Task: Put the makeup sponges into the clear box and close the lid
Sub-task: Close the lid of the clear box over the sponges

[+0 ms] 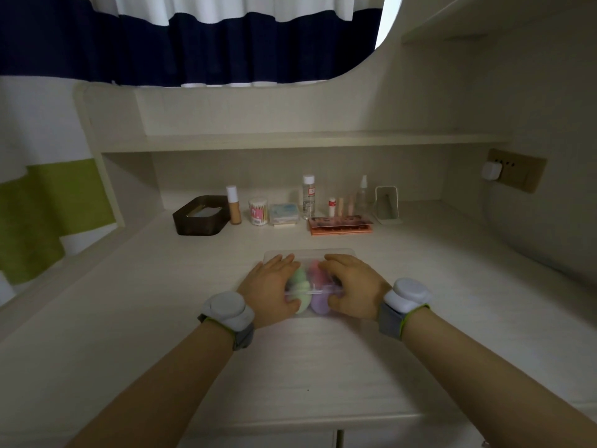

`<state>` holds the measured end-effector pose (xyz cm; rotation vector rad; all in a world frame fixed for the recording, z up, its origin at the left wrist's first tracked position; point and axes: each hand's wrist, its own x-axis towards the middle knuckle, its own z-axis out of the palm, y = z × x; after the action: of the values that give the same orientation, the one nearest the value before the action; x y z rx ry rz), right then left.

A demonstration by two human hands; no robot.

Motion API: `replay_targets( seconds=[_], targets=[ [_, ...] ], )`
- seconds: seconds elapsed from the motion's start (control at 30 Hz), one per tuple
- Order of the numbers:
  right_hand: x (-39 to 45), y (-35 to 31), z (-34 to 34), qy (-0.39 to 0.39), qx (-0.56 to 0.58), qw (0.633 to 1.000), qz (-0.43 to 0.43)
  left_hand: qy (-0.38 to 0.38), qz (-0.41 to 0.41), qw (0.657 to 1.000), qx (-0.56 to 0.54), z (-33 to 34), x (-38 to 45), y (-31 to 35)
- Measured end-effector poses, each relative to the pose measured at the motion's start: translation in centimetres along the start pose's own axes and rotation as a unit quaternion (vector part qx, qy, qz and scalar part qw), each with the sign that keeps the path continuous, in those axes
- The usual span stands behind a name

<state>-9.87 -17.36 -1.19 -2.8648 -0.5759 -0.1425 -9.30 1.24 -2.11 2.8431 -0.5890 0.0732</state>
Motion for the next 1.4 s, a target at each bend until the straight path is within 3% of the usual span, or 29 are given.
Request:
replay_targets(
  seconds=[0.5,0.83,1.4],
  targets=[
    [2.8,1.5,0.7,0.024,0.033,0.999,0.028,0.021,-0.025,0.999,-0.004,0.2,2.3,-1.7],
    [4.9,1.9,1.3,0.076,0.035,0.995,0.055,0.07,-0.061,0.996,0.012,0.4,3.8,-2.4],
    [8.5,2.1,1.9,0.084,0.047,0.993,0.064,0.136,-0.081,0.987,-0.018,0.7,5.3,-3.7]
  ],
)
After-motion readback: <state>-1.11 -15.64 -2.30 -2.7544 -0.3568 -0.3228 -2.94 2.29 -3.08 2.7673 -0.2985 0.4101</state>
